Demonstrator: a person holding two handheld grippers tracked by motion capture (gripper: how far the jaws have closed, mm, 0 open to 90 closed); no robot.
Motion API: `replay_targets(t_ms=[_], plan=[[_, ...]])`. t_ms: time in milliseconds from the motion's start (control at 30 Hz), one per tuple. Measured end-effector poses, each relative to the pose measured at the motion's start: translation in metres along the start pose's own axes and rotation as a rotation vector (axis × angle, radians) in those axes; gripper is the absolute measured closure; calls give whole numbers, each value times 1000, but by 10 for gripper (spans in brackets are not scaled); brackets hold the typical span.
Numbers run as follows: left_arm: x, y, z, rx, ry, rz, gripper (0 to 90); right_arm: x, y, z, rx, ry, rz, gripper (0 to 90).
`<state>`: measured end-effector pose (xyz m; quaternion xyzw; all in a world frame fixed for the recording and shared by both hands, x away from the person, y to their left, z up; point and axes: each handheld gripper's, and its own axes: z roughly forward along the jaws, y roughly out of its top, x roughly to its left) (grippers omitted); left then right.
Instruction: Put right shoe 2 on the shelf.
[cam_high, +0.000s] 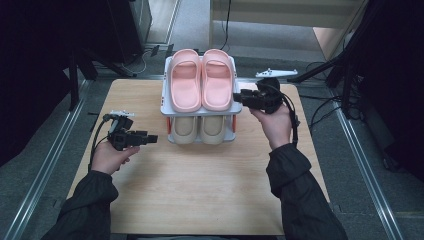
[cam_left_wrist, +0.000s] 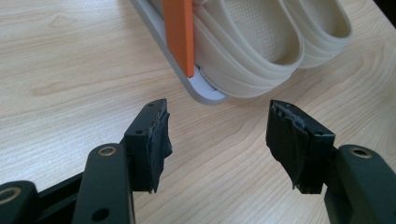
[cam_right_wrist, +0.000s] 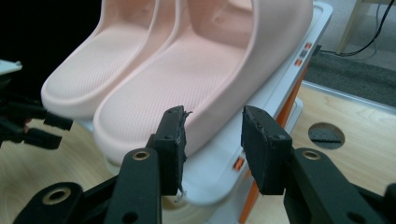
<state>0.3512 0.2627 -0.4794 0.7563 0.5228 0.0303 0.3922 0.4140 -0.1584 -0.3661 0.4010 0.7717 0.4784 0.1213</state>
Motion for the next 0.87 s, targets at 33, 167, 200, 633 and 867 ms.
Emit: replay_targets(t_ms=[33, 167, 200, 633, 867], plan=[[0, 0, 1, -1, -1, 0, 392, 0, -4, -2, 1, 4, 0, 603], [-1, 1, 5, -1, -4, 6, 388, 1, -23, -10, 2, 12, -4, 599], [-1, 3, 5, 13, 0, 9, 388, 1, -27, -11, 3, 11, -3, 600], [-6, 7, 11, 3, 6, 17, 385, 2, -84, -16, -1, 45, -15, 567], [-9, 9, 15, -8, -5, 34, 354, 1, -100, -15, 7, 71, -39, 557]])
